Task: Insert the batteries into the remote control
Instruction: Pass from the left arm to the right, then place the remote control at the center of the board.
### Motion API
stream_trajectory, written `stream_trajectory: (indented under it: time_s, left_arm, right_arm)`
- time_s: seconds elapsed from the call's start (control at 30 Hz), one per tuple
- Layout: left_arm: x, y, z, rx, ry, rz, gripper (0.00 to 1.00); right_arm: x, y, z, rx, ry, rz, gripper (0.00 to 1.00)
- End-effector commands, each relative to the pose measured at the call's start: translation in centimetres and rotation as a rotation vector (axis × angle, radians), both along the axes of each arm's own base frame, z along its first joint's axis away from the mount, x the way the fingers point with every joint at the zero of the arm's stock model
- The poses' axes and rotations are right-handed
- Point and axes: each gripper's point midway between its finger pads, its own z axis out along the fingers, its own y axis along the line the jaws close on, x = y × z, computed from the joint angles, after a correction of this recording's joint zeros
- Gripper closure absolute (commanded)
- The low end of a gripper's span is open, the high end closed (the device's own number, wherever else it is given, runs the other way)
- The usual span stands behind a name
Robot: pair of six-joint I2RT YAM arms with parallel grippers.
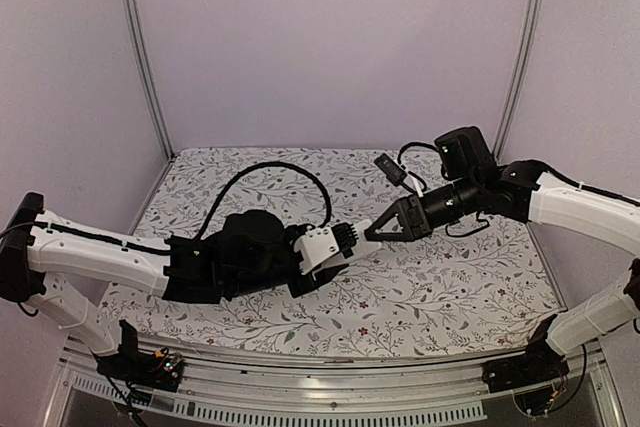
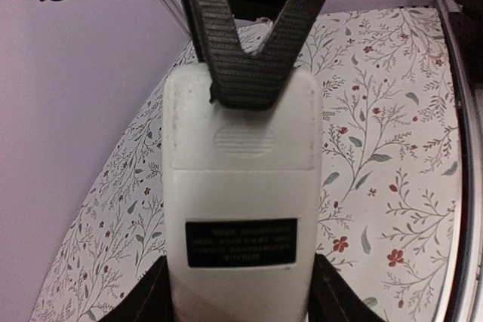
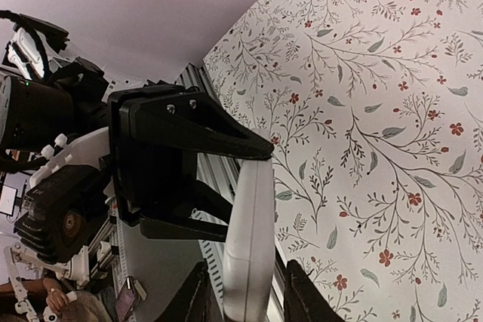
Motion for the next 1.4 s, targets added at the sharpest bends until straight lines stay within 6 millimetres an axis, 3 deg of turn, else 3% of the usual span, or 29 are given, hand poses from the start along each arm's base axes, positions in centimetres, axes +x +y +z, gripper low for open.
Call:
stream_trajectory:
  time_s: [0.0,0.17,0.37,0.53,0.63,0.67,0.73,0.9,1.1,1.13,1.27,1.37]
  left_arm:
    - [0.2,0.1,1.5,-0.048,-0.008,0.007,1.0]
    - [0.1,0.0,1.5,-0.053,-0.005,0.006,1.0]
    - [0.1,-0.1,1.5,-0.056,-0.001,0.006,1.0]
    - [0.4,0.1,1.3,-0.05,0.009,0.025,0.98]
    - [0.8,0.3,1.0,-0.044,0.022,0.051,0.51]
    - [0.9,0.5,1.0,-0.046,0.024,0.063,0.39]
    - [1.1,0.9,1.3,-0.056,0.027,0.077,0.24]
    - [2.5,2.7,2.6,-0.122,0.062,0.129,0.04]
    - [4.6,5.9,3.8,-0.17,0.078,0.242,0.03]
    - [4.9,6.5,3.9,-0.172,0.073,0.261,0.02]
    - [5.3,8.2,4.6,-0.19,0.056,0.3,0.02]
    - [5.2,9.0,5.1,-0.206,0.052,0.305,0.02]
  right_arm:
    - [-0.3,0.5,-1.2,-0.019,0.009,0.02,0.67]
    - [0.0,0.7,-1.5,-0.036,0.003,0.003,0.78]
    - [0.5,1.0,-2.2,-0.056,0.004,-0.001,1.0]
    - [1.3,0.7,-2.5,-0.085,-0.021,-0.034,1.0]
    - [2.6,0.1,-2.4,-0.112,-0.051,-0.091,1.0]
    - [3.4,-0.3,-2.3,-0.13,-0.066,-0.125,1.0]
    - [5.4,-1.9,-2.4,-0.198,-0.104,-0.216,1.0]
    - [12.0,-6.4,-1.5,-0.503,-0.356,-0.448,1.0]
    - [20.4,-12.5,-3.2,-1.066,-0.65,-0.604,1.0]
    - [21.3,-13.1,-3.3,-1.138,-0.681,-0.622,1.0]
    - [24.4,-14.5,-6.8,-1.396,-0.745,-0.57,1.0]
    - [25.5,-14.8,-8.8,-1.503,-0.764,-0.54,1.0]
